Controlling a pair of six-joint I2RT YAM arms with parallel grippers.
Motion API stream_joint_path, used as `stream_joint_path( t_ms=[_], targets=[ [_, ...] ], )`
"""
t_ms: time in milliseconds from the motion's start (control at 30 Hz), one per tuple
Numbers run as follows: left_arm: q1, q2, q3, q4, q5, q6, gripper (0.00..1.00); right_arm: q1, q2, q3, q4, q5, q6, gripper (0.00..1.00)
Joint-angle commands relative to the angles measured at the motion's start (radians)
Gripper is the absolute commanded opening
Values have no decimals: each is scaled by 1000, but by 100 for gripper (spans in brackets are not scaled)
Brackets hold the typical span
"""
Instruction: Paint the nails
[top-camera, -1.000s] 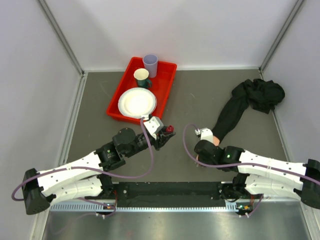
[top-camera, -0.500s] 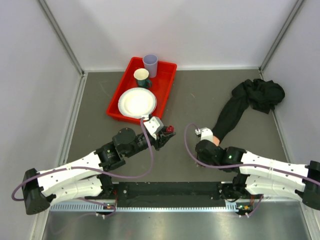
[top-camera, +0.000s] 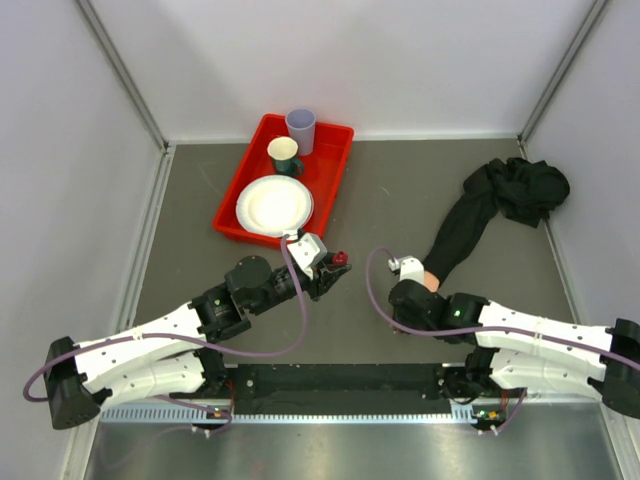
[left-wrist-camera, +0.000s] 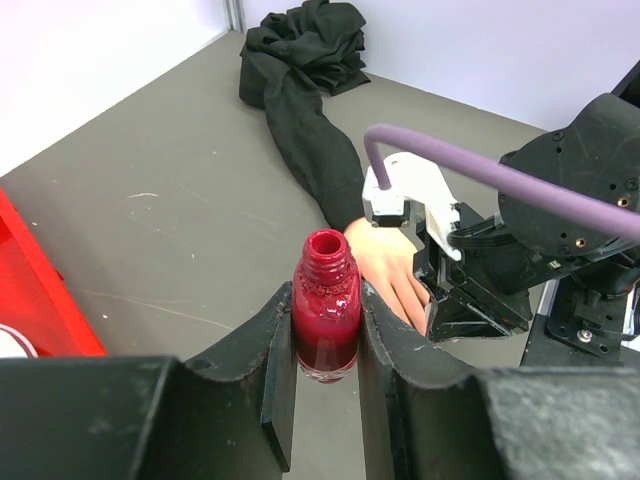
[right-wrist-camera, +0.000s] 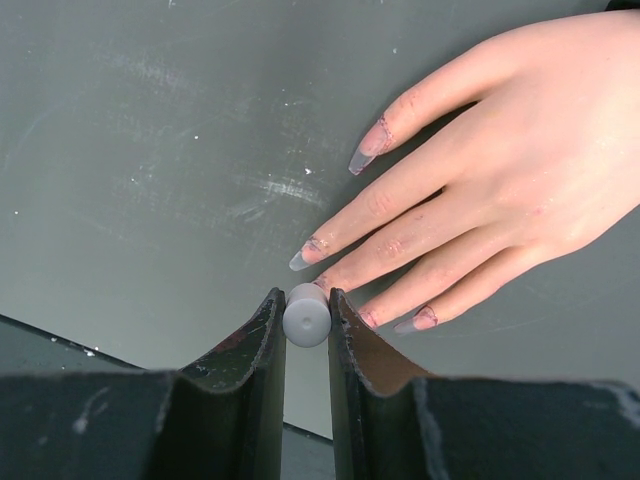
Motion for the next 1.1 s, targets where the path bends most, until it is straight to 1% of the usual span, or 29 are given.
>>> stream_joint_path(
  t_ms=[0, 733, 1067],
  targets=[
    [-3, -6, 38, 23, 9, 14, 0, 14, 11, 10, 2, 7, 16, 0],
    [-3, -8, 38, 20, 7, 14, 0, 14, 29, 7, 19, -10, 2, 0],
    [-3, -9, 40, 18, 7, 14, 0, 14, 6, 5, 9, 13, 9, 0]
  ],
)
